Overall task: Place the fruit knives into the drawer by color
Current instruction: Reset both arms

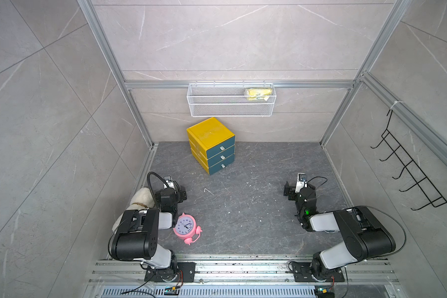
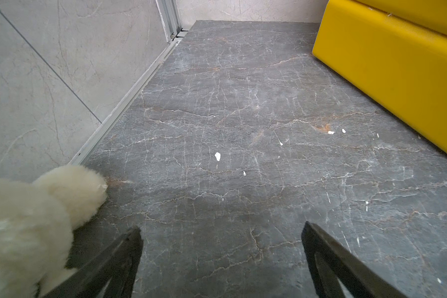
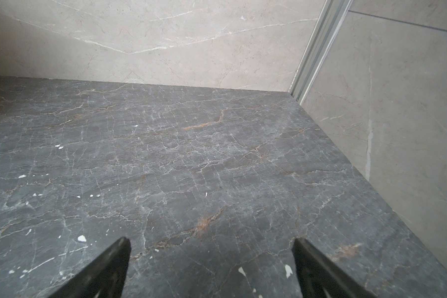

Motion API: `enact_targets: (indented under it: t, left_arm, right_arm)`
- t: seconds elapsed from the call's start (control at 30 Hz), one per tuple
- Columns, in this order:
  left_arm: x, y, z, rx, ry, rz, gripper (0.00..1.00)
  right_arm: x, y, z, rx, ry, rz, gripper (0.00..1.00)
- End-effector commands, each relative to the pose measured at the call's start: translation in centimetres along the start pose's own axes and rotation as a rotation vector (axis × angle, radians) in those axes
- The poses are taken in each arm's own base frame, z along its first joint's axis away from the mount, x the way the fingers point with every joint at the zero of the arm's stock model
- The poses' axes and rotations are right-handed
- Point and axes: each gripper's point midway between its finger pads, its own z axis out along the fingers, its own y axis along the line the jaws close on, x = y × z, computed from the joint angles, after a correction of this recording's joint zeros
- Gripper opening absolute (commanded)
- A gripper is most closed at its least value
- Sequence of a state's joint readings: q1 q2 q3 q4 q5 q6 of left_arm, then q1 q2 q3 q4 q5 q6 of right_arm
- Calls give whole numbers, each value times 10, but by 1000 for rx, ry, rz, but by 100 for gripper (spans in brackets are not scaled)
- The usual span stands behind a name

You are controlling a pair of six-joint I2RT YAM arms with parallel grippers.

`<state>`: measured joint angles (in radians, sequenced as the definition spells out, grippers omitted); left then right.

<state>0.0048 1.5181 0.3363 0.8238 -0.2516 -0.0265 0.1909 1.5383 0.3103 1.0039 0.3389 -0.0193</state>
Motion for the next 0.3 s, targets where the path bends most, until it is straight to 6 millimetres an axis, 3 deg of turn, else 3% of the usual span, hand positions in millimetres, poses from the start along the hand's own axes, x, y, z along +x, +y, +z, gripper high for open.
enact_targets:
  t: [0.0,0.27]
  left_arm:
    - [-24,-1,0,6,-76,-26,100]
    - [-23,-2,0,5,-76,-22,100]
  right_arm:
    - [-4,2,3,-8,-13,9,100]
    - [-4,0,2,-10,-14,14,99]
